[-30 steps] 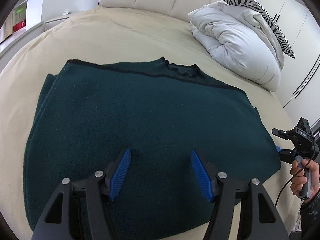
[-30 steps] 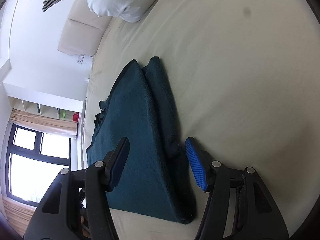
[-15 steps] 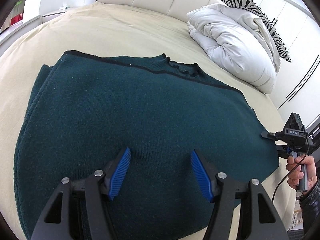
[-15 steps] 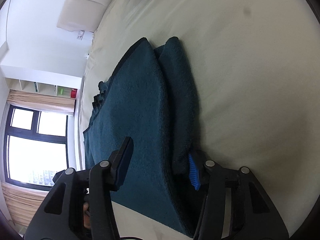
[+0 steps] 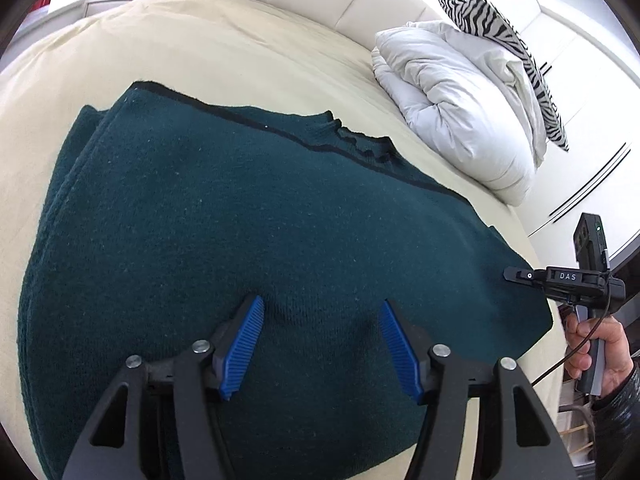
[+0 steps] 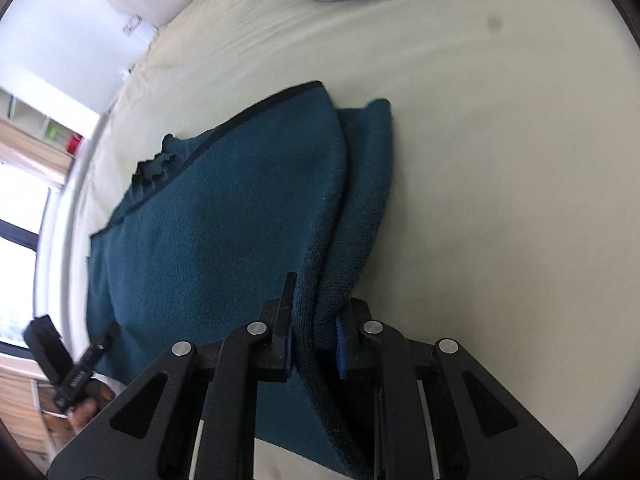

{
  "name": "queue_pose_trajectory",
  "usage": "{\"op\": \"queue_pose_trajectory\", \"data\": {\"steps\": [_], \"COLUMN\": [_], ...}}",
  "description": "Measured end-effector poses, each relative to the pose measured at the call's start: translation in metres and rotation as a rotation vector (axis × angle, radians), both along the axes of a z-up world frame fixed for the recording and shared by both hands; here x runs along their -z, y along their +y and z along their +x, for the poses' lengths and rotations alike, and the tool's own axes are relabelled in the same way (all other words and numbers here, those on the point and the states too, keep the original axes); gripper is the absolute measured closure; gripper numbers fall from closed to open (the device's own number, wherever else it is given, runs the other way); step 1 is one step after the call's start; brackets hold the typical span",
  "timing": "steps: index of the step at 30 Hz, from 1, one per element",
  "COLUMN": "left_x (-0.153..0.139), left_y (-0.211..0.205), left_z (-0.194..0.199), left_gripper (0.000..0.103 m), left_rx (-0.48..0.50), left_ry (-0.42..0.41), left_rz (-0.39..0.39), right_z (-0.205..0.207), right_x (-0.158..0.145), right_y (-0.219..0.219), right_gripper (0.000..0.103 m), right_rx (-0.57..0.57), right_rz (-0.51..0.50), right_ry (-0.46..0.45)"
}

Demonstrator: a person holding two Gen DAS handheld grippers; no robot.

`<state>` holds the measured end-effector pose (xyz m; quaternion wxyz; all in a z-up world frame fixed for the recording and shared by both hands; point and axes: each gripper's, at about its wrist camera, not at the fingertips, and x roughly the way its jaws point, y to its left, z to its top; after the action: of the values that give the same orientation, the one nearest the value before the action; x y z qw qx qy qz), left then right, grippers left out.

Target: Fold small clothes

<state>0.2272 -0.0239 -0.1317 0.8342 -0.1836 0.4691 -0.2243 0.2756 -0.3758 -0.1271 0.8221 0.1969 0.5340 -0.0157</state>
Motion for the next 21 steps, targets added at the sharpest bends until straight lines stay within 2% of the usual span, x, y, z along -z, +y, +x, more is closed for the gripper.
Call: {"op": "queue_pose_trajectory", "data": {"steps": [3,5,7,9,11,16,19,21], "left_x": [-0.003,-0.007,-0.01,-0.01,-0.008,-0.006,-0.012,-0.014], "left_y": [0.02,0.044,0.064,0.078,0.083,0.072,0.051,0.038], "left_z": [0.001,-0.001,-0.001,0.001,0.003,0.015,0.029,0.037], "left_gripper": [0.055,0.053,0.042,0.039,0.037,0.028,0.026,0.026], "left_rx": [-0.033,-0.094,-0.144,-0.164,-0.156,-0.14,-0.11,-0.086], "left_ry": [0.037,0.04,0.03,0.04,0.062,0.118,0.138,0.147], "left_rz": [-0.1,-0.182,-0.232,-0.296,-0.348,-0.424,-0.395,-0.373], "right_z": [0.014,0.019,0.019,0.018,0.021,0.024,0.014,0.015], "right_x": [-0.031,-0.06,-0.079,-0.078,-0.058,-0.024,-0.022,-0.022], "right_y": [0.053,0.112,0.181,0.243,0.285,0.308,0.306,0.307], "right_gripper": [0.09,0.09,0.09,0.09,0.09,0.09,0.09,0.09], "right_rx": [-0.074,-0.194,-0.353,-0.502,-0.6,-0.625,-0.644,-0.638], "right_rz": [-0.183,-0.295,-0.359,-0.407,-0.461,-0.413,-0.448,-0.436], "right_ry": [-0.011,-0.065,-0.134,-0.163,-0.145,-0.12,-0.14,-0.158]}}
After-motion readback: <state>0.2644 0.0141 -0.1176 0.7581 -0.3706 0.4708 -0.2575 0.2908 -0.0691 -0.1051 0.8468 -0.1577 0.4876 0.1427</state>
